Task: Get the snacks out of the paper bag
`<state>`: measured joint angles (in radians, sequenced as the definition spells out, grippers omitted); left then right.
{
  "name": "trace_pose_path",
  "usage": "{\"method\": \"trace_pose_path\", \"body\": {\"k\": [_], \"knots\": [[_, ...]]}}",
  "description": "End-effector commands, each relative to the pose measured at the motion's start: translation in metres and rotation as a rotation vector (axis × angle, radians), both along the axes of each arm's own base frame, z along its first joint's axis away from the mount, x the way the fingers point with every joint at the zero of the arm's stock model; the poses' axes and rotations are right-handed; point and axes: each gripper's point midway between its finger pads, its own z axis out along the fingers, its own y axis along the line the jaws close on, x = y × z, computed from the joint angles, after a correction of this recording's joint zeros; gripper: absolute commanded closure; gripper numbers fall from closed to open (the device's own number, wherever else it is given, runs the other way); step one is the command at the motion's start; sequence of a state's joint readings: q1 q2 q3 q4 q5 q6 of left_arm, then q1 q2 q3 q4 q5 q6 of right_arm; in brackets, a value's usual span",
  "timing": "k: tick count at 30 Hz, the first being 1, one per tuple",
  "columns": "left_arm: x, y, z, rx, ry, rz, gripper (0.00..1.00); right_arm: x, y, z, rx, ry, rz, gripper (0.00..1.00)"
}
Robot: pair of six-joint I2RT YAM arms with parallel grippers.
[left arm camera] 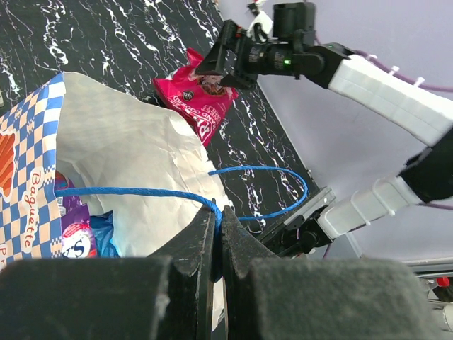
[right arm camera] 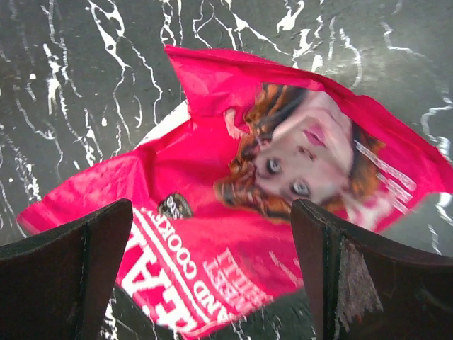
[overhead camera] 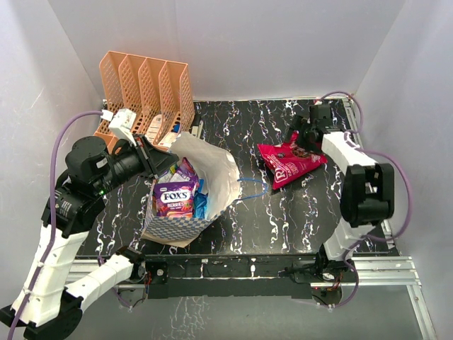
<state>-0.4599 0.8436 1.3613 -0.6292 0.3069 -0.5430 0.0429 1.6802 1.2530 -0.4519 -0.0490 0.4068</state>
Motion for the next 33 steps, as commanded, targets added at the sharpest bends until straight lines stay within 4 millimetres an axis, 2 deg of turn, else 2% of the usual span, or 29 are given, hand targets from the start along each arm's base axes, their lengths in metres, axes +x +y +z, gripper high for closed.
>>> {"method": "trace_pose_path", "body": {"k": [1, 3, 5, 9, 12, 14, 16, 17, 20, 21, 24, 29, 31, 33], "knots": [[-0.007, -0.003, 0.023, -0.048, -0.054, -0.032, 1.00, 0.045, 0.021, -0.003, 0.108, -0.053, 0.017, 0.01], [-0.007, -0.003, 0.022, -0.045, -0.048, -0.031, 1.00, 0.056, 0.045, -0.011, 0.170, -0.055, 0.107, 0.02], [-0.008, -0.003, 0.022, -0.048, -0.048, -0.029, 1.00, 0.065, 0.062, -0.013, 0.154, -0.063, 0.174, 0.02], [-0.009, -0.002, 0.022, -0.047, -0.045, -0.026, 1.00, 0.075, 0.078, -0.006, 0.190, -0.081, 0.239, 0.02], [-0.011, 0.000, 0.021, -0.042, -0.037, -0.026, 1.00, 0.064, 0.079, 0.023, 0.192, -0.113, 0.254, 0.02], [-0.013, 0.001, 0.020, -0.046, -0.037, -0.021, 1.00, 0.047, 0.076, 0.041, 0.171, -0.139, 0.258, 0.02], [-0.014, 0.002, 0.018, -0.050, -0.041, -0.016, 1.00, 0.025, 0.064, 0.051, 0.127, -0.157, 0.226, 0.02], [-0.014, 0.002, 0.016, -0.051, -0.040, -0.016, 1.00, 0.012, 0.062, 0.049, 0.120, -0.156, 0.224, 0.02], [-0.013, -0.001, 0.010, -0.058, -0.023, -0.026, 1.00, -0.027, 0.071, 0.036, 0.156, -0.131, 0.312, 0.02], [-0.013, -0.003, 0.009, -0.061, -0.017, -0.030, 1.00, -0.041, 0.075, 0.025, 0.175, -0.114, 0.340, 0.02], [-0.010, -0.004, 0.005, -0.067, 0.003, -0.026, 1.00, -0.062, 0.098, 0.007, 0.212, -0.112, 0.428, 0.02], [-0.008, -0.010, 0.001, -0.087, 0.019, -0.046, 1.00, -0.093, 0.117, -0.050, 0.239, 0.019, 0.487, 0.03], [-0.007, -0.011, -0.004, -0.055, 0.044, -0.053, 1.00, -0.106, 0.122, -0.061, 0.261, 0.055, 0.511, 0.06], [-0.004, -0.008, -0.004, -0.026, 0.053, -0.038, 1.00, -0.117, 0.117, -0.057, 0.243, 0.070, 0.503, 0.06]]}}
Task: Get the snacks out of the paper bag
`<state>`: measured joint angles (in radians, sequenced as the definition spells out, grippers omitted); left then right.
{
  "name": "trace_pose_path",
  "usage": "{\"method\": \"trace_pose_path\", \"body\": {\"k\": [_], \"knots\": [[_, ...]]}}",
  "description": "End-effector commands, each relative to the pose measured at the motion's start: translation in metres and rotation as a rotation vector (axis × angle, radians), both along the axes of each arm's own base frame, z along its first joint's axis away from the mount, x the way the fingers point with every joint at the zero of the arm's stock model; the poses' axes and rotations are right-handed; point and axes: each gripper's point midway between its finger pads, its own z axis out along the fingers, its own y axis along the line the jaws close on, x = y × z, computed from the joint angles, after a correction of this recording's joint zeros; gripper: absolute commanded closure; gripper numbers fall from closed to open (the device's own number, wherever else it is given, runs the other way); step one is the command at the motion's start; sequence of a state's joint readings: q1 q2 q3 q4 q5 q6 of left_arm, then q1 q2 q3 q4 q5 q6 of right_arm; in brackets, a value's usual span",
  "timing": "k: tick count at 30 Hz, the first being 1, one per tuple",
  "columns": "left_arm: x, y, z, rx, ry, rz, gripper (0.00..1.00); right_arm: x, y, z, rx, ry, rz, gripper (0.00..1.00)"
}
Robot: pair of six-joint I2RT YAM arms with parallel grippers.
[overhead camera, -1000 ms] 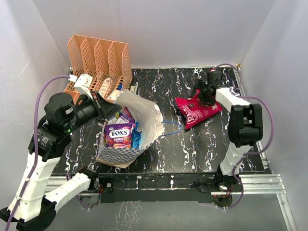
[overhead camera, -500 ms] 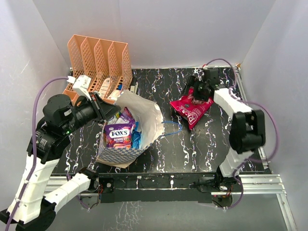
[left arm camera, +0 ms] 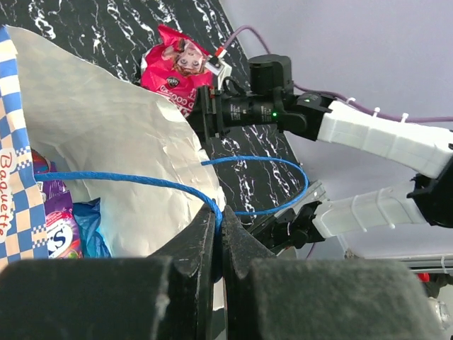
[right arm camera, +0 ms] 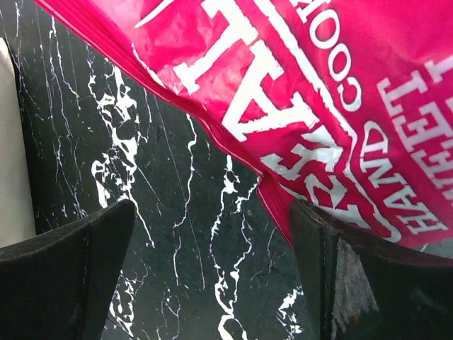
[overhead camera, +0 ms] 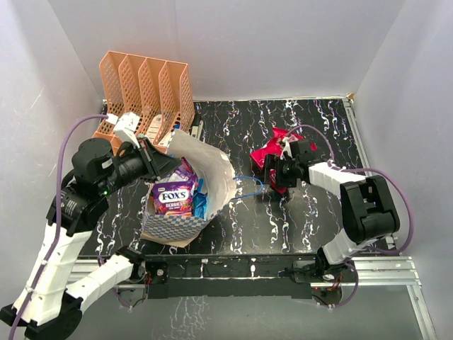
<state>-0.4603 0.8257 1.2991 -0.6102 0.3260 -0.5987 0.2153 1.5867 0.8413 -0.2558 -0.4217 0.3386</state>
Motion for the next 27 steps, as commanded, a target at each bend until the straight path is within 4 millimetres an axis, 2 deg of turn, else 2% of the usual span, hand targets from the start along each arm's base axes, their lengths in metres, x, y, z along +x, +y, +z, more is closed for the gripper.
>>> {"method": "trace_pose_path", "body": {"k": [1, 3, 7, 11, 14, 16, 19, 24, 25, 27], "knots": [[-0.002, -0.002, 0.014, 0.011, -0.020, -0.026, 1.00, -0.005, 0.001, 0.024, 0.010, -0.080, 0.033, 0.06], [-0.001, 0.003, 0.022, 0.014, -0.048, -0.002, 1.00, -0.009, -0.007, 0.049, -0.023, -0.138, 0.018, 0.04], [0.002, 0.012, 0.032, 0.028, -0.075, 0.049, 1.00, -0.015, -0.010, 0.124, -0.002, -0.297, 0.023, 0.02], [0.006, 0.014, 0.033, 0.025, -0.084, 0.073, 1.00, -0.040, 0.015, 0.181, 0.144, -0.316, 0.124, 0.02], [0.008, 0.014, 0.034, 0.015, -0.081, 0.085, 1.00, -0.071, 0.050, 0.216, 0.313, -0.308, 0.225, 0.02], [0.009, 0.013, 0.035, 0.007, -0.083, 0.082, 1.00, -0.087, 0.069, 0.228, 0.378, -0.288, 0.261, 0.02], [0.011, 0.011, 0.035, -0.005, -0.088, 0.083, 1.00, -0.105, 0.092, 0.233, 0.404, -0.243, 0.286, 0.02], [0.011, 0.009, 0.037, -0.010, -0.086, 0.076, 1.00, -0.116, 0.105, 0.232, 0.393, -0.220, 0.282, 0.06], [0.011, 0.010, 0.039, -0.007, -0.093, 0.078, 1.00, -0.119, 0.107, 0.230, 0.399, -0.209, 0.287, 0.12], [0.012, 0.015, 0.041, 0.005, -0.102, 0.103, 1.00, -0.124, 0.112, 0.223, 0.417, -0.181, 0.300, 0.39]]}}
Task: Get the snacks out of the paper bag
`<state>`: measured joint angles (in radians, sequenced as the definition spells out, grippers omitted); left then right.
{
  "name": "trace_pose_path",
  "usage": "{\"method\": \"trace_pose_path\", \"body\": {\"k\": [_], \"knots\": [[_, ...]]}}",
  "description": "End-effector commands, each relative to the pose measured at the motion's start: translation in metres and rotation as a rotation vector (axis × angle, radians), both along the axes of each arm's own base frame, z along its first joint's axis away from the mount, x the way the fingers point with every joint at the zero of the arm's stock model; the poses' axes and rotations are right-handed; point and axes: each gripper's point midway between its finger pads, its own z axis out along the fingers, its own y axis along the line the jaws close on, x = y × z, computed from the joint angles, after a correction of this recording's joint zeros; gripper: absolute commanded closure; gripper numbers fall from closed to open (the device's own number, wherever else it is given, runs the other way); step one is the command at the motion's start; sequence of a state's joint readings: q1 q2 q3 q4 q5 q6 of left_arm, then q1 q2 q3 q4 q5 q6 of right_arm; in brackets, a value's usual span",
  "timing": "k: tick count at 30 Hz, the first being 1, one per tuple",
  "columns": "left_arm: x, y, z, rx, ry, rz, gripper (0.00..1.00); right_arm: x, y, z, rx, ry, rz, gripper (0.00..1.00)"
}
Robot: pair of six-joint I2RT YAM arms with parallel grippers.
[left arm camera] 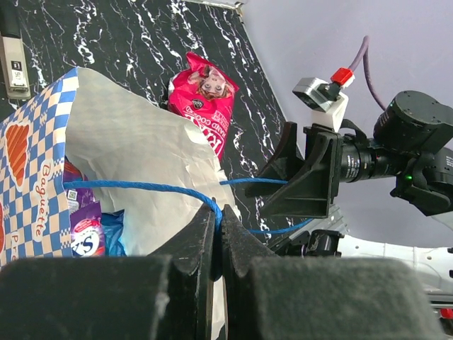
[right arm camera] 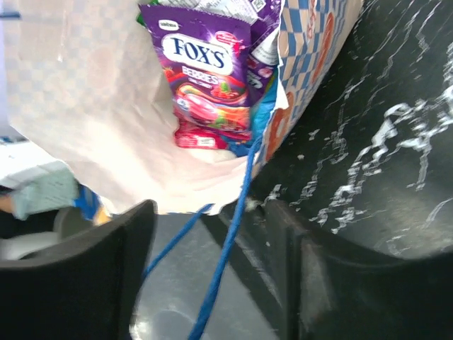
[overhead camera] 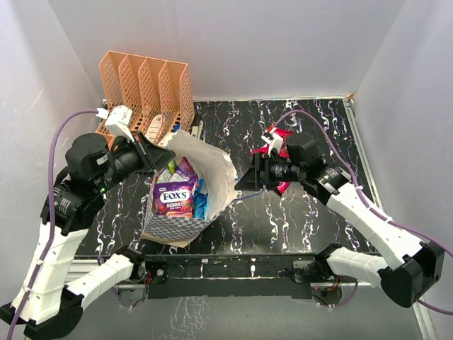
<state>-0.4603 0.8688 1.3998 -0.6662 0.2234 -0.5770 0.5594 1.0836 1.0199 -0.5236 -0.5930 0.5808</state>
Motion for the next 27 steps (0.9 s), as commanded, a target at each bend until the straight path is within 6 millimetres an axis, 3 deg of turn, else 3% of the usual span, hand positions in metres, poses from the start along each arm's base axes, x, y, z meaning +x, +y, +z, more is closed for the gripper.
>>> {"method": "trace_pose_path", "body": {"k": [1, 4, 10, 17, 22, 27], "knots": [[-0.001, 0.008, 0.030, -0.019, -0.089, 0.035, 1.00, -0.004, 0.011, 0.013, 0.063, 0.017, -0.008, 0.51], [0.001, 0.026, 0.040, 0.054, -0.117, 0.108, 1.00, -0.016, 0.025, 0.015, 0.095, 0.030, 0.036, 0.68], [0.016, 0.062, 0.058, 0.198, -0.191, 0.268, 1.00, -0.036, 0.068, 0.021, 0.143, 0.013, 0.118, 0.84], [0.022, 0.067, 0.093, 0.213, -0.284, 0.294, 1.00, -0.045, 0.106, 0.020, 0.155, -0.006, 0.161, 0.85], [0.020, 0.063, 0.114, 0.188, -0.340, 0.271, 1.00, -0.056, 0.111, 0.007, 0.161, 0.022, 0.184, 0.85], [0.018, 0.065, 0.138, 0.171, -0.393, 0.277, 1.00, -0.061, 0.110, 0.015, 0.188, 0.014, 0.193, 0.85]]}}
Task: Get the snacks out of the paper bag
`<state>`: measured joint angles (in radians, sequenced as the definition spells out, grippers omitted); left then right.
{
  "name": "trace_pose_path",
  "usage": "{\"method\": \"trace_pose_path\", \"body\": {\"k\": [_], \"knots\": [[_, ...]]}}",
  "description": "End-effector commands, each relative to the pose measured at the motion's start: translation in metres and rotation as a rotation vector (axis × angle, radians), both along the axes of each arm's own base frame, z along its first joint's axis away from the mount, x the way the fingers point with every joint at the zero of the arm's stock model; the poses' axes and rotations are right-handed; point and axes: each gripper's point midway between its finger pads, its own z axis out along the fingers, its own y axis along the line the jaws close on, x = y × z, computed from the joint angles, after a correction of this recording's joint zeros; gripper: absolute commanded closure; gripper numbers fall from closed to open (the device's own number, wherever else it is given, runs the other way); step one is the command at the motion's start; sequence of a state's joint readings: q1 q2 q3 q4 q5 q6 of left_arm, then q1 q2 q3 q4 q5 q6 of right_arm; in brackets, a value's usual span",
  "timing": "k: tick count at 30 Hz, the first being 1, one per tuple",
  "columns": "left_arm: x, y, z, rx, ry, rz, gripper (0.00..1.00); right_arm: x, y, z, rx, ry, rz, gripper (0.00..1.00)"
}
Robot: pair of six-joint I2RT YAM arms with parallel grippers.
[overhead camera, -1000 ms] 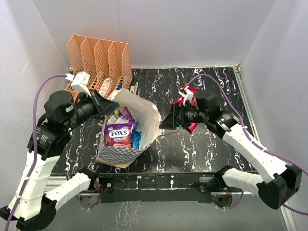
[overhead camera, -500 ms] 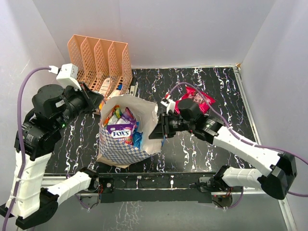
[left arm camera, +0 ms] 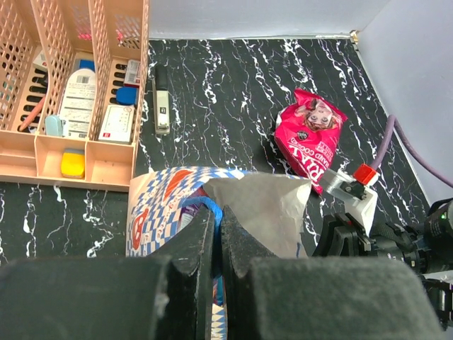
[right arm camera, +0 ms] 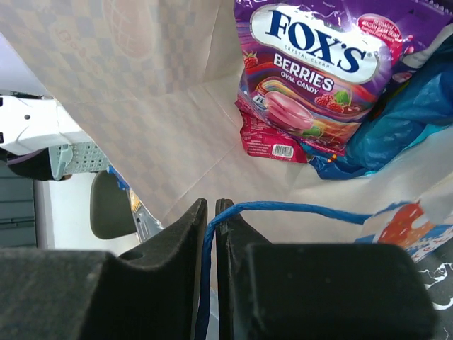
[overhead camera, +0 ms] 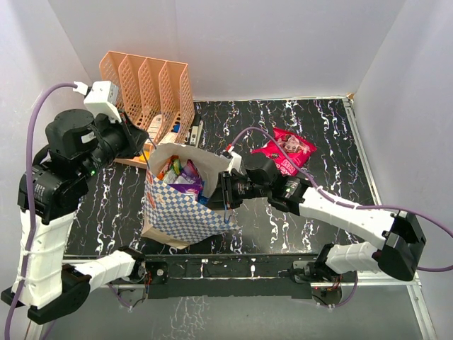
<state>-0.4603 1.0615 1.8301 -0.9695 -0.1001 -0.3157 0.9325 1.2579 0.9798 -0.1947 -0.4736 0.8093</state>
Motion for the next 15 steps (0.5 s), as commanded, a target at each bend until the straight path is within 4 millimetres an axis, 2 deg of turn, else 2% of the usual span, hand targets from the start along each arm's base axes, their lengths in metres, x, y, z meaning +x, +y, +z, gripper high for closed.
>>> {"method": "trace_pose_path", "body": {"k": [1, 5, 8, 12, 15], "knots": [[-0.008, 0.004, 0.098, -0.119, -0.316, -0.015, 1.00, -0.004, 0.005, 0.033, 0.113, -0.063, 0.008, 0.85], [-0.011, 0.001, 0.111, -0.124, -0.351, -0.041, 1.00, -0.007, 0.002, 0.033, 0.112, -0.066, 0.017, 0.85], [-0.016, -0.012, 0.107, -0.140, -0.352, -0.115, 1.00, -0.009, -0.004, 0.019, 0.080, -0.055, 0.007, 0.85], [-0.033, -0.044, 0.078, -0.185, -0.317, -0.317, 1.00, -0.011, -0.026, -0.011, -0.021, -0.051, -0.040, 0.79], [-0.051, -0.069, 0.055, -0.255, -0.273, -0.476, 1.00, -0.009, -0.058, -0.046, -0.171, -0.058, -0.135, 0.73]]}}
